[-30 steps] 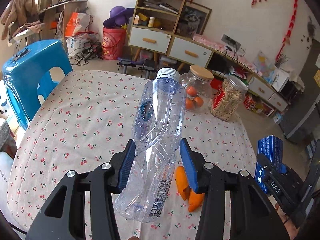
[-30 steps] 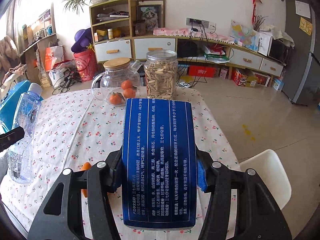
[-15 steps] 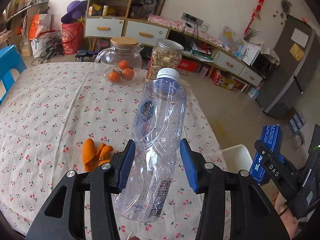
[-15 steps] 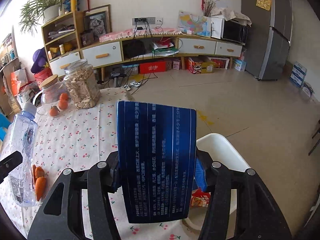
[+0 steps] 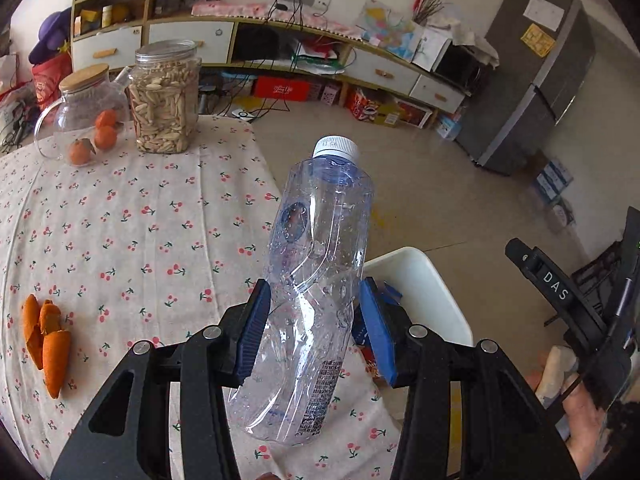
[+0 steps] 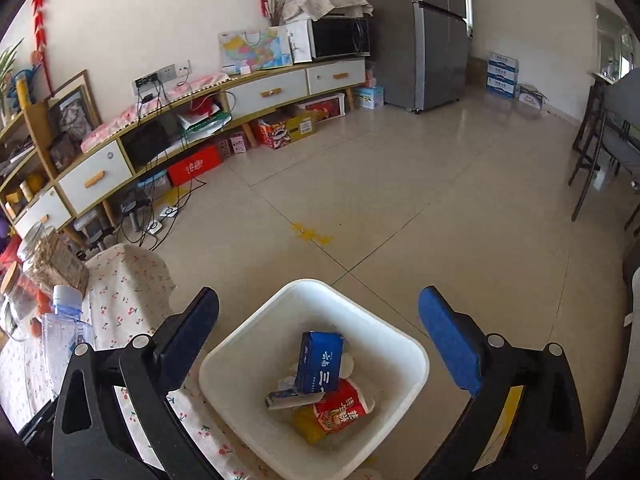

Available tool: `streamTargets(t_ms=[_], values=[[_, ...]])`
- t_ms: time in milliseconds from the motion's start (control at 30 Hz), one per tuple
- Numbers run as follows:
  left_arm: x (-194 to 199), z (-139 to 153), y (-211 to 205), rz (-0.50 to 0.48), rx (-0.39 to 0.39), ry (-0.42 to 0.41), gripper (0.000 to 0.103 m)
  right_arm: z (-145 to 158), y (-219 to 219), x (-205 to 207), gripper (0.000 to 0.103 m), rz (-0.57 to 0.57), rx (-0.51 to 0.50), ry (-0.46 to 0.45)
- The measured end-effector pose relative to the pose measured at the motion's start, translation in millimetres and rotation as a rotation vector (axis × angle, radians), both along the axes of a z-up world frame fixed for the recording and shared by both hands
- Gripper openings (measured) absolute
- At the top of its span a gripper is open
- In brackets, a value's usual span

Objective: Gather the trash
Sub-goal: 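Drop the box into the bin with right tool while left tool drops the bottle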

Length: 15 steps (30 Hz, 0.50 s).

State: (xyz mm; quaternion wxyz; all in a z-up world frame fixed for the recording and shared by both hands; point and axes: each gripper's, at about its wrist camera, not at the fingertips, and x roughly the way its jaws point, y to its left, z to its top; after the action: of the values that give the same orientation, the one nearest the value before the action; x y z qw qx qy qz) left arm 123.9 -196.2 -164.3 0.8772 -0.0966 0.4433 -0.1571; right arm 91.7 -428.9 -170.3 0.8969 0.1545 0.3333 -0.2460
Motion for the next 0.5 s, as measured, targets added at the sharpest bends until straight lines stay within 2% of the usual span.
streamTargets(t_ms=[300, 333, 433, 467, 500], values=[[12.4, -20.7, -61.0, -0.113, -0.083, 0.091, 0.043, 1.3, -21.0, -10.9, 0.096, -0.06, -0.037, 0.007], [13.8, -22.3, -68.1, -0.133, -0.089, 0.101, 0.047, 2.5, -22.5, -11.9, 0.096, -0.065, -0.038, 0.005], [14.4, -20.0, -79.5, -0.157, -0.074, 0.099, 0.047, 2.2, -23.6, -13.0, 0.096, -0.071, -0.03, 0.005], [13.2, -17.7, -79.5, -0.162, -0.069, 0.09, 0.05, 2.1, -22.9, -13.4, 0.096, -0.067, -0.03, 0.007], [11.8, -15.5, -78.7, -0.16, -0.058, 0.076, 0.058, 2.1, -21.8, -13.4, 0.096, -0.062, -0.033, 0.009]])
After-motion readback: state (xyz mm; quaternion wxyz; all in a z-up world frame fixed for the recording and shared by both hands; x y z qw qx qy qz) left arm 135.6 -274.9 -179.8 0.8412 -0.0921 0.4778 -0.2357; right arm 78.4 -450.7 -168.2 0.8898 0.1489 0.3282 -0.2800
